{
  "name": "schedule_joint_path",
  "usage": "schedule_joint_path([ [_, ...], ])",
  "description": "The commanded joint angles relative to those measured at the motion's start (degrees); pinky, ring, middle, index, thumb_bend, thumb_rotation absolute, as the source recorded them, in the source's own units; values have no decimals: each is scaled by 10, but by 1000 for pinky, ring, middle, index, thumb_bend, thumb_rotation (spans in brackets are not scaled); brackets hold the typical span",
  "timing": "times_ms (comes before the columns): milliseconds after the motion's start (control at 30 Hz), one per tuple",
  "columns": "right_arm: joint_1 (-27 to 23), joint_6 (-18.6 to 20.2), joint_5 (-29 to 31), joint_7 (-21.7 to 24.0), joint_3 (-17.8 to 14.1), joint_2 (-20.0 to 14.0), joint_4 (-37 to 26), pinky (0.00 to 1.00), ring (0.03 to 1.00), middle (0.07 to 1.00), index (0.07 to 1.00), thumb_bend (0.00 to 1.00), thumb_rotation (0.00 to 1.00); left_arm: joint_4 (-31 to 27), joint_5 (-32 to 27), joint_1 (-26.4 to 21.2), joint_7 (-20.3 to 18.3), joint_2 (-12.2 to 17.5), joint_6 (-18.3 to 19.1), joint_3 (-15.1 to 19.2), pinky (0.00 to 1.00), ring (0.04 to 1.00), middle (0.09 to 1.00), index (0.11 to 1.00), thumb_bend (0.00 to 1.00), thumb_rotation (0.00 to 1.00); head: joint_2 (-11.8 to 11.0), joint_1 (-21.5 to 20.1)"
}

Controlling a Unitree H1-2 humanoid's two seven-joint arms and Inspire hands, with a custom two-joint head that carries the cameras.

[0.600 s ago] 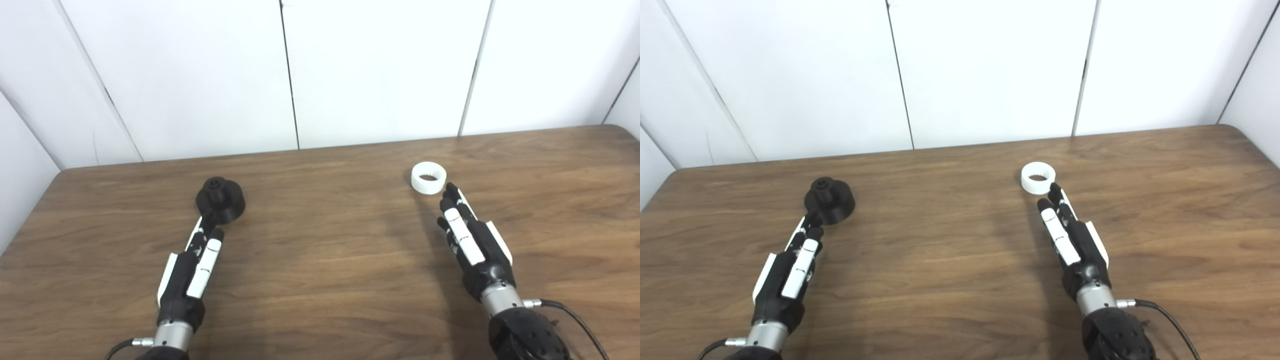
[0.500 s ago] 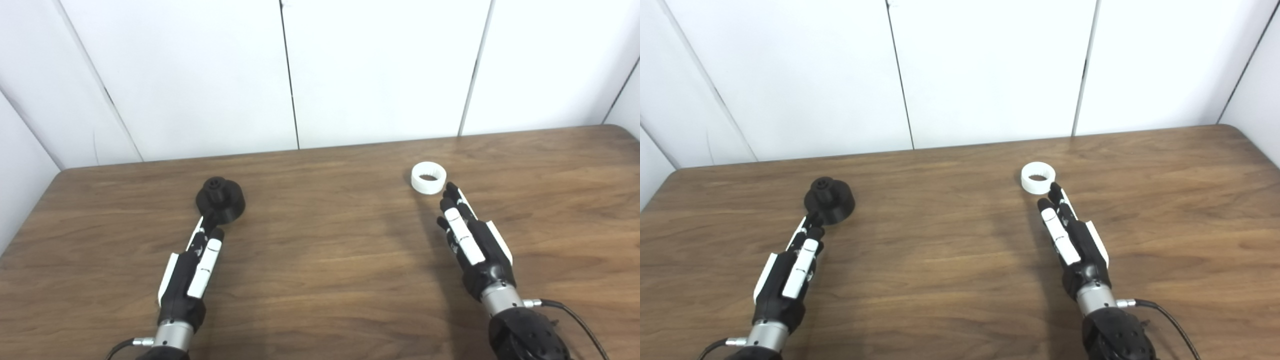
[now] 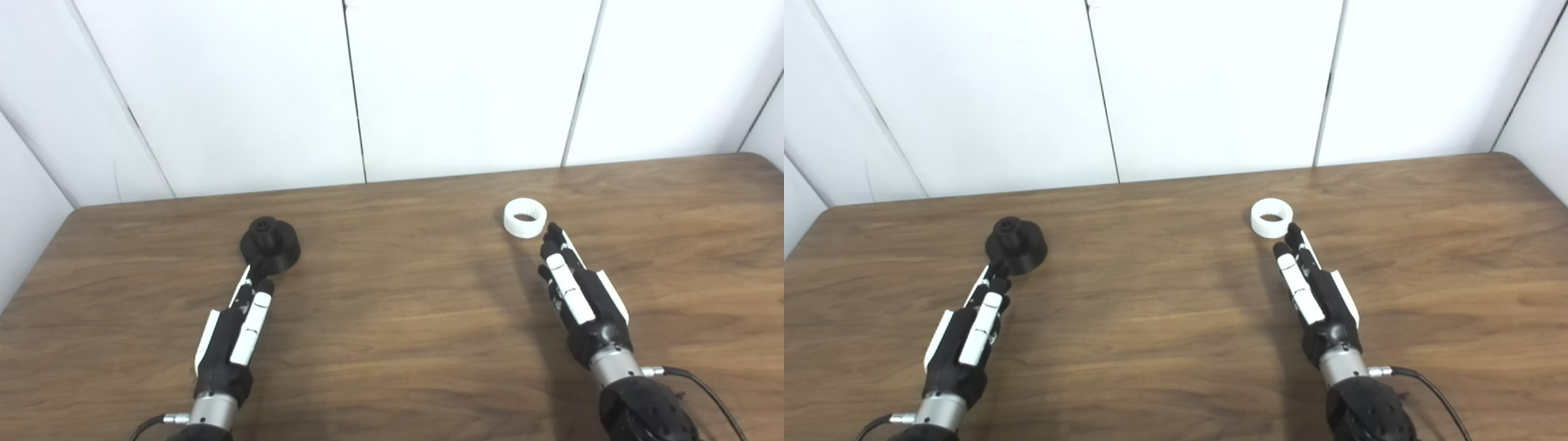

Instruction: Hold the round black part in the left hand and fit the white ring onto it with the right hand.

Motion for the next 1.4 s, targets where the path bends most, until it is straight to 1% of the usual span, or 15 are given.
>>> schedule_joint_path([
  [0, -19, -26, -3, 14, 6, -8, -11, 973, 1000, 1000, 998, 512, 745, -11, 8, -14, 1, 7, -16, -1, 1000, 1000, 1000, 1000, 662, 820, 1, 3],
  [67, -21, -27, -7, 19, 12, -14, -9, 964, 1000, 1000, 997, 525, 733, -11, 9, -13, 3, 4, -19, 0, 1000, 1000, 1000, 1000, 658, 809, 1, 10],
  [100, -22, -28, -7, 21, 14, -15, -7, 954, 999, 1000, 996, 539, 709, -13, 11, -13, 4, 4, -16, -1, 1000, 1000, 1000, 1000, 652, 789, 1, 14],
  [200, -28, -29, -6, 24, 17, -17, -2, 934, 993, 1000, 991, 527, 658, -22, 26, -11, 10, 6, -5, -3, 1000, 1000, 1000, 1000, 662, 755, 1, 21],
  [333, -37, -23, -17, 21, 22, -16, 1, 904, 985, 994, 975, 524, 568, -41, 51, -11, 14, 17, 22, -1, 1000, 1000, 1000, 1000, 661, 711, 1, 31],
  [367, -40, -24, -22, 20, 24, -17, 3, 898, 983, 992, 972, 525, 531, -45, 60, -12, 16, 21, 27, 0, 1000, 1000, 1000, 1000, 663, 704, 0, 34],
  [500, -48, -20, -33, 21, 28, -21, 7, 868, 971, 984, 963, 538, 453, -56, 109, -20, 25, 37, 55, 0, 977, 1000, 1000, 989, 677, 687, -1, 41],
  [600, -52, -15, -42, 19, 31, -20, 7, 860, 962, 977, 957, 556, 434, -59, 147, -32, 30, 51, 77, -2, 928, 979, 996, 973, 696, 661, -3, 46],
  [700, -53, -20, -47, 20, 32, -20, 11, 867, 964, 976, 955, 576, 423, -59, 193, -52, 30, 77, 101, -9, 893, 954, 978, 963, 734, 622, -4, 51],
  [767, -53, -24, -50, 22, 33, -21, 13, 870, 966, 978, 956, 575, 430, -56, 212, -67, 34, 83, 118, -7, 891, 950, 971, 951, 765, 582, -6, 53],
  [867, -52, -26, -59, 20, 36, -23, 14, 871, 962, 976, 955, 568, 444, -50, 239, -91, 23, 91, 139, 1, 867, 944, 971, 956, 814, 532, -6, 53],
  [1000, -50, -29, -61, 20, 35, -21, 16, 879, 965, 976, 955, 568, 437, -27, 283, -124, 3, 118, 140, 1, 848, 945, 975, 967, 847, 533, -8, 53],
  [1100, -49, -32, -65, 21, 35, -22, 18, 878, 965, 979, 955, 567, 453, -12, 299, -143, -7, 137, 140, -5, 844, 942, 974, 966, 871, 536, -9, 54],
  [1167, -49, -34, -65, 21, 34, -21, 20, 887, 963, 976, 951, 568, 444, -2, 304, -155, -15, 145, 140, -5, 863, 953, 974, 970, 875, 507, -10, 54],
  [1367, -48, -38, -73, 22, 36, -23, 21, 895, 962, 973, 949, 571, 457, 29, 334, -192, -52, 183, 139, -30, 849, 968, 980, 978, 906, 525, -12, 50],
])
